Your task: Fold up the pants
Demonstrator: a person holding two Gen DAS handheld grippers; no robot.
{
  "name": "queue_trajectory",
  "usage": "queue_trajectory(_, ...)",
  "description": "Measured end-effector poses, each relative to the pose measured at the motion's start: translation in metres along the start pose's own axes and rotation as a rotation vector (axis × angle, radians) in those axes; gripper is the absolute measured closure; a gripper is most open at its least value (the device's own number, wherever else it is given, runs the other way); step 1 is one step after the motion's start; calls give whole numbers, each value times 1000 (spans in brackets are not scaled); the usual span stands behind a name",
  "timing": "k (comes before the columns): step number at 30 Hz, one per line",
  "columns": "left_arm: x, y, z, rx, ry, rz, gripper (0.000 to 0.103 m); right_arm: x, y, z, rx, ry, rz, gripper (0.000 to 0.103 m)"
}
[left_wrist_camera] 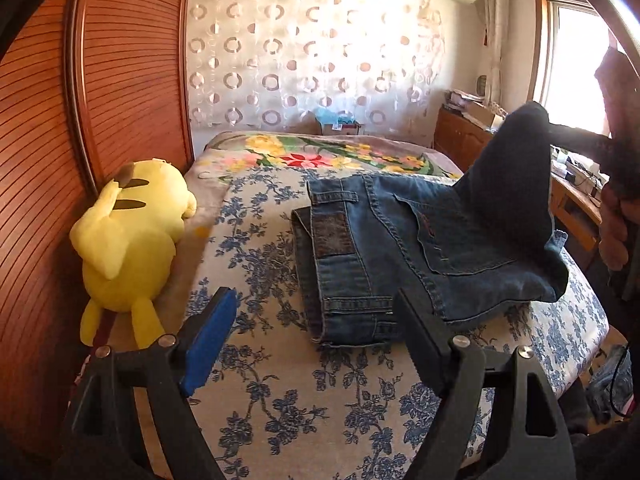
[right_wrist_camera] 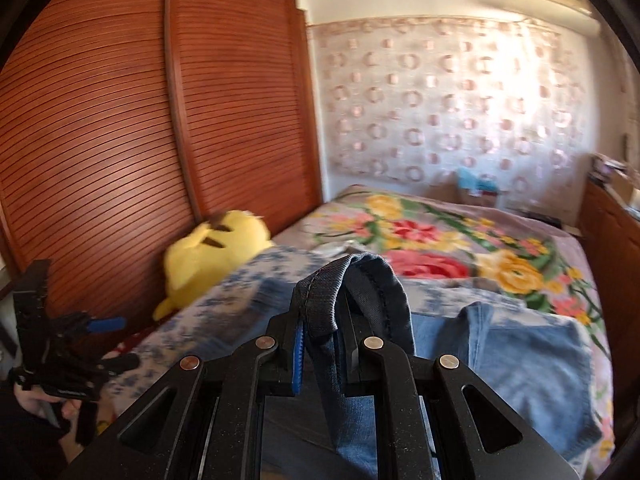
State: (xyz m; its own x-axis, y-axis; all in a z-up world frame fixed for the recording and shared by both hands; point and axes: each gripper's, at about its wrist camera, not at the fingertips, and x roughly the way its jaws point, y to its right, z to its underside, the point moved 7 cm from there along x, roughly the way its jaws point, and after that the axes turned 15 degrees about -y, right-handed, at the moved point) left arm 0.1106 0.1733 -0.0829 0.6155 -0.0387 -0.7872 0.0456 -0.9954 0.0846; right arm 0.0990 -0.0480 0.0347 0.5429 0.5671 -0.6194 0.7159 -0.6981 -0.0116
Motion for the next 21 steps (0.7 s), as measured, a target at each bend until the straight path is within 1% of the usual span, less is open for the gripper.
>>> queue_trajectory(2,-1,-2,1,-2,3,-10,22,9,-11,-1,-21,-16,-39,91)
queue_trajectory(3,0,-3,2,-3,2,-12,22,15,0,-7,-30,-28,-55,91)
queue_trajectory(5,0,-5,3,-6,0,-13,22,23,-8,-6,-52,-45,-84,91)
queue_trajectory(8,1,-6,4,-6,-2,-13,22,30,-5,-4,-63,-96,-115,90)
queue_trajectory(9,1,-6,5,-5,-4,-13,22,33,-2,0,-64,-122,-125,86)
queue_trajectory(10,1,-5,5,-3,-4,-12,22,36,0,4,-76,-143,-133,84)
queue_trajectory(11,2,-5,5,-1,-5,-12,22,41,2,3,-81,-154,-127,80)
queue_trajectory(12,2,-4,5,0,-6,-12,22,43,7,6,-78,-161,-124,73)
queue_trajectory(13,3,-2,5,2,-6,-9,22,43,11,7,-75,-166,-131,70)
queue_trajectory(14,3,0,5,4,-7,-7,22,43,16,8,-71,-171,-141,61)
queue_trajectory(15,4,2,4,7,-9,-5,22,40,21,9,-66,-173,-149,57)
queue_trajectory(18,8,13,1,23,-10,14,22,29,40,13,-51,-144,-122,57)
queue_trajectory(21,14,26,-4,47,-7,42,22,25,71,14,-29,-138,-53,57)
